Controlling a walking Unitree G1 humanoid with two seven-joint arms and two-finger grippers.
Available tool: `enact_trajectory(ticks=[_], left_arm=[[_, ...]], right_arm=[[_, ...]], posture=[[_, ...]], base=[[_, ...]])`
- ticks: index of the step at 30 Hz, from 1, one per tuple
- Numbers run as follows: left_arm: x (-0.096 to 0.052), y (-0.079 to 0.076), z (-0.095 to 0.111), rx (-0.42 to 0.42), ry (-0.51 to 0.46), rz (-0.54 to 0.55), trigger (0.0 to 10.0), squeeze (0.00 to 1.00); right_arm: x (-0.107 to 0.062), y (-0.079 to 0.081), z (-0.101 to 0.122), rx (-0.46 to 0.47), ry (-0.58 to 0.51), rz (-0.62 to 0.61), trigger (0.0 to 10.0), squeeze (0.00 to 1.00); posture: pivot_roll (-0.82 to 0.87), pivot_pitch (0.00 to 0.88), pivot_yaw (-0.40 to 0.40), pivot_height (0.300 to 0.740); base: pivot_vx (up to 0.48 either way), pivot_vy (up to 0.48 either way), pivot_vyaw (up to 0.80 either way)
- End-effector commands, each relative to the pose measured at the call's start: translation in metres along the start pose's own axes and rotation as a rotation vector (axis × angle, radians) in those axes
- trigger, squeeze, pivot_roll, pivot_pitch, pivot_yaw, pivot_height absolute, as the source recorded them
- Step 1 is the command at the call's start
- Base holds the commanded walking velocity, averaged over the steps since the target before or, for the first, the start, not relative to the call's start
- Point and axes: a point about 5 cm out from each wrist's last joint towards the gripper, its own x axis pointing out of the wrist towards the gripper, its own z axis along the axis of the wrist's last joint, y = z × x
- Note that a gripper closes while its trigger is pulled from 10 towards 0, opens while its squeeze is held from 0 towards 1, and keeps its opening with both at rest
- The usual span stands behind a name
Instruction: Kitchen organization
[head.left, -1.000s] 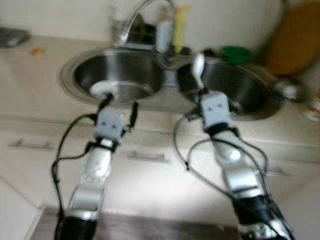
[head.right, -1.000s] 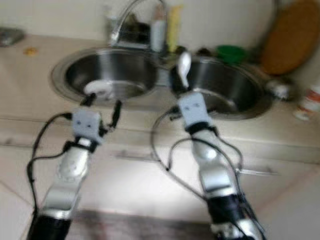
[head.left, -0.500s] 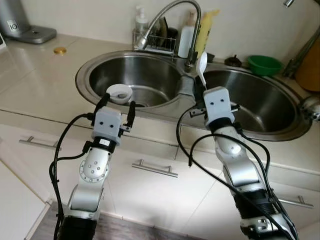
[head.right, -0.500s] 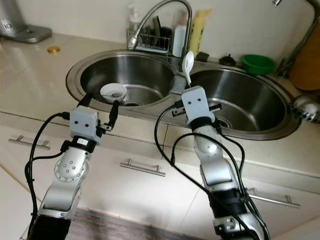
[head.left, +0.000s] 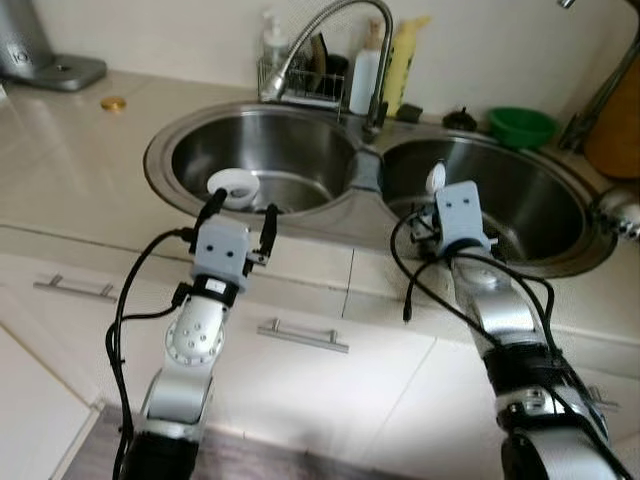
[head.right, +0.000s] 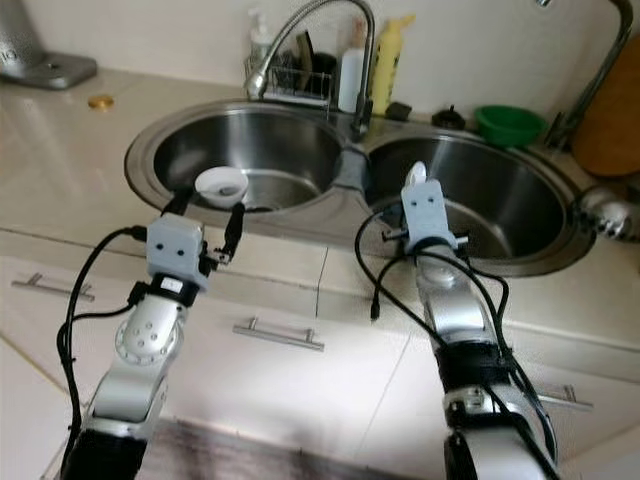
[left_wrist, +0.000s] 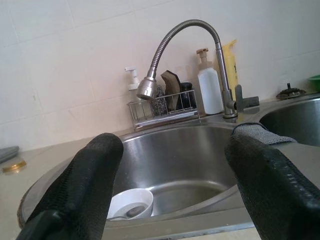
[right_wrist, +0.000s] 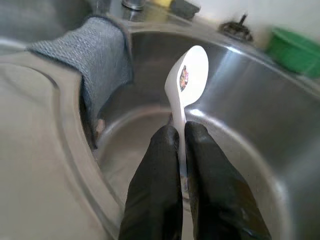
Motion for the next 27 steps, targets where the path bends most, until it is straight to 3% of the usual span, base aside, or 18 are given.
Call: enact_trajectory(ticks=[1, 4, 5, 6, 20, 26, 27], left_arm=[[0.002, -0.002, 0.001, -0.004, -0.003, -0.002, 10.0, 0.00], [0.001, -0.002, 0.001, -0.004, -0.004, -0.004, 10.0, 0.00], [0.001, -0.002, 0.001, -0.002, -0.004, -0.003, 10.0, 0.00], [0.001, -0.001, 0.001, -0.002, -0.004, -0.002, 10.0, 0.00], [0.001, -0.002, 0.000, -0.014, 0.006, 0.000, 10.0, 0.00], [0.001, -0.003, 0.000, -0.035, 0.009, 0.003, 10.0, 0.00], [0.000, -0.003, 0.000, -0.039, 0.010, 0.004, 10.0, 0.00]], right_arm=[[0.005, -0.009, 0.004, 0.067, 0.041, 0.003, 10.0, 0.00], [0.012, -0.016, 0.015, 0.181, 0.059, -0.021, 10.0, 0.00], [0.014, -0.017, 0.016, 0.201, 0.074, -0.025, 10.0, 0.21], [0.014, -0.017, 0.015, 0.207, 0.082, -0.027, 10.0, 1.00], [0.014, -0.013, 0.001, 0.261, 0.115, -0.014, 10.0, 1.00], [0.008, -0.020, 0.018, 0.263, -0.056, -0.090, 10.0, 1.00], [0.004, -0.019, 0.024, 0.258, -0.113, -0.099, 10.0, 0.64]], posture=[[-0.01, 0.000, -0.084, 0.740], [0.00, 0.000, -0.089, 0.740], [0.00, 0.000, -0.090, 0.740], [0.00, 0.000, -0.091, 0.740], [-0.01, 0.000, -0.083, 0.740], [-0.01, 0.000, -0.085, 0.740], [-0.01, 0.000, -0.085, 0.740]], base=[[0.000, 0.000, 0.00], [0.000, 0.000, 0.00], [0.000, 0.000, 0.00], [0.000, 0.000, 0.00], [0.000, 0.000, 0.00], [0.000, 0.000, 0.00], [0.000, 0.000, 0.00]])
